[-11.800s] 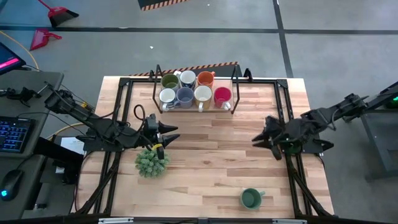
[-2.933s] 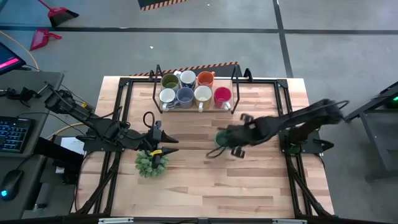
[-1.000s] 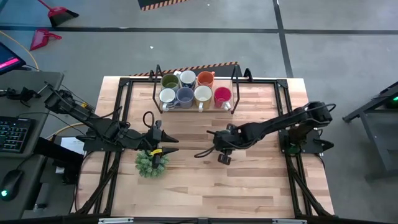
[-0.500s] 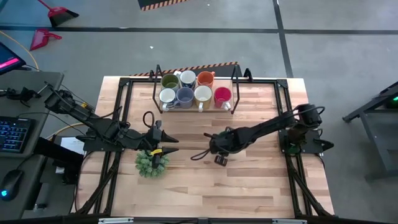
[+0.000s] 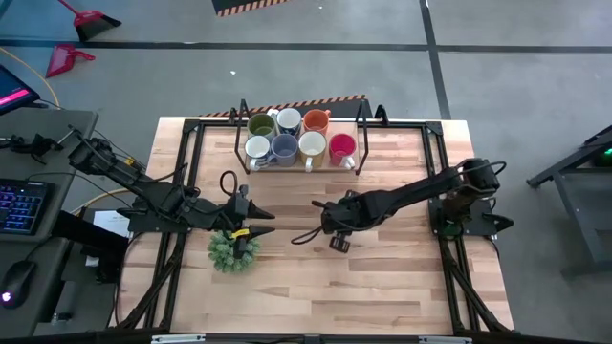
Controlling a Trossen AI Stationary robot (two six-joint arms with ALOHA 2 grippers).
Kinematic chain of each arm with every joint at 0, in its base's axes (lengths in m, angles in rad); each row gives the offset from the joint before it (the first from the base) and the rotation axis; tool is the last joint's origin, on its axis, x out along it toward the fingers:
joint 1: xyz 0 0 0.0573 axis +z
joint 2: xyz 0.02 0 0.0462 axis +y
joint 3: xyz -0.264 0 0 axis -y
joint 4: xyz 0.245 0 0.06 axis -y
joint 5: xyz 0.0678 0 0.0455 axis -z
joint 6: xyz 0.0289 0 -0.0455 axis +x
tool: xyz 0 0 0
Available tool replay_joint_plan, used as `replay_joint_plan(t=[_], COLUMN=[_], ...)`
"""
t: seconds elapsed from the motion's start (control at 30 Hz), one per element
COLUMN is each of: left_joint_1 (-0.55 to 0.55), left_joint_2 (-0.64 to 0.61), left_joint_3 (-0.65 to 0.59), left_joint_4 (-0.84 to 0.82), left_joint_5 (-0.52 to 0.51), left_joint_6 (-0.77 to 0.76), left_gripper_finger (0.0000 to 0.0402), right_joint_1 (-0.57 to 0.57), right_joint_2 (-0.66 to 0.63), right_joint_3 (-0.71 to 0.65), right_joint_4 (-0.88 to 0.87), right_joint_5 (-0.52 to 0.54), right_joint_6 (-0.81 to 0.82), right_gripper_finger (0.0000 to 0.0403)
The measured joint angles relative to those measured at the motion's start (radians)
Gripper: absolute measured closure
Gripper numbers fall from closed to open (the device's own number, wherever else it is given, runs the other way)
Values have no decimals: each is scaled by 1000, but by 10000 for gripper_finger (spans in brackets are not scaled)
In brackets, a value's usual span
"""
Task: Place coffee mugs
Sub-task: Put the green mug on the shelf aligned with the other red mug
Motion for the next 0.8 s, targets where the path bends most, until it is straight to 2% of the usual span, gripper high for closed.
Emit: replay_joint_plan(t=[0.13,0.3,0.53,0.67,0.8], left_joint_1=[0,0,0,0,0], left_joint_2=[0,0,0,0,0], left_joint_3=[0,0,0,0,0], left_joint_4=[-3,-4,-5,-5,-5], left_joint_5=[0,0,6,8,8], left_joint_6=[1,25,25,26,26], left_gripper_finger=[257,257,257,257,257], right_joint_1=[3,-3,-143,-300,-478], right_joint_2=[-17,-22,-23,-23,-23], right_joint_3=[126,339,591,694,730], right_joint_4=[-184,-436,-605,-619,-571], right_joint_5=[61,195,339,329,215], right_joint_6=[-8,-69,-193,-314,-448], right_gripper_finger=[397,398,398,398,398])
